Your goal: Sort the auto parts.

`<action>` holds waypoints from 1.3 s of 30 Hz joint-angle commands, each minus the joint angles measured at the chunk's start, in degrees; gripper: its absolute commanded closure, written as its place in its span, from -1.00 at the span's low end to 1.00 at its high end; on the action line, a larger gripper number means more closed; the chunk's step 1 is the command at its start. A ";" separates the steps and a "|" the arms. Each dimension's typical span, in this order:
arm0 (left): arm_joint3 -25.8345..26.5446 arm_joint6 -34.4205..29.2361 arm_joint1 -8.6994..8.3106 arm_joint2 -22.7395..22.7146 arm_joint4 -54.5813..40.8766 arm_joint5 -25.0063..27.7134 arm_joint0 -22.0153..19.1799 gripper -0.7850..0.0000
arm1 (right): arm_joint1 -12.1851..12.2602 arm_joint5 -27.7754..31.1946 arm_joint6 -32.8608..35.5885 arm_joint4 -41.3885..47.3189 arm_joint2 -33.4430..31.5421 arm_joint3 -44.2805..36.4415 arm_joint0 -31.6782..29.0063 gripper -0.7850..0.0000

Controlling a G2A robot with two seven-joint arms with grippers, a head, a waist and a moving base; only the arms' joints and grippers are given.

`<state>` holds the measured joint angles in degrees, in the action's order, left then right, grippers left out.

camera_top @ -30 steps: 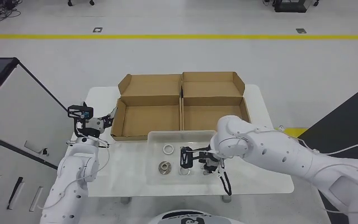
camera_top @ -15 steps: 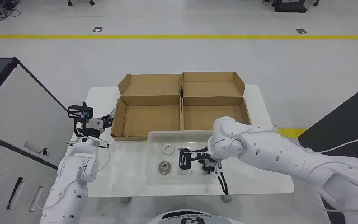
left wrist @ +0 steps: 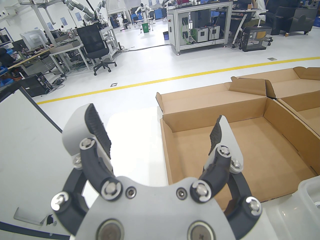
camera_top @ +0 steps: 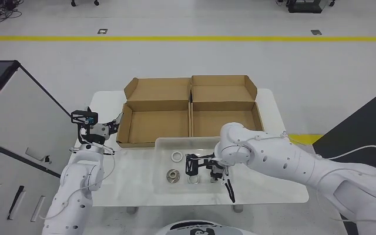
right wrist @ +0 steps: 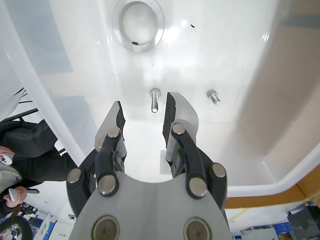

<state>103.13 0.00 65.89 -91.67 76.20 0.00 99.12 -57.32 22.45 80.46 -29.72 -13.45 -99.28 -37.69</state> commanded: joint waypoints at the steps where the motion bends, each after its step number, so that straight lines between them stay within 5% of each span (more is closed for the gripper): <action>1: 0.00 0.00 0.00 0.00 0.00 0.00 0.00 -1.00 | -0.25 -0.03 0.16 -0.16 0.05 0.29 -0.05 0.04; 24: 0.00 0.00 0.00 0.00 0.00 0.00 0.00 -1.00 | -2.12 -0.51 1.68 -2.49 0.31 2.62 -1.25 0.15; 27: 0.00 0.00 0.00 0.00 0.00 0.00 0.00 -1.00 | -2.37 -0.74 2.11 -2.76 0.36 2.81 -1.26 0.35; 31: 0.00 0.00 0.00 0.00 0.00 0.00 0.00 -1.00 | -2.63 -1.34 2.65 -3.08 0.38 3.16 -1.35 1.00; 39: 0.00 0.00 0.00 0.00 0.00 0.00 0.00 -1.00 | -2.37 -2.09 3.46 -2.17 -1.45 1.92 -1.01 1.00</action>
<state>103.13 0.00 65.89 -91.67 76.20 0.00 99.12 -59.87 20.50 83.67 -32.22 -14.41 -96.71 -38.86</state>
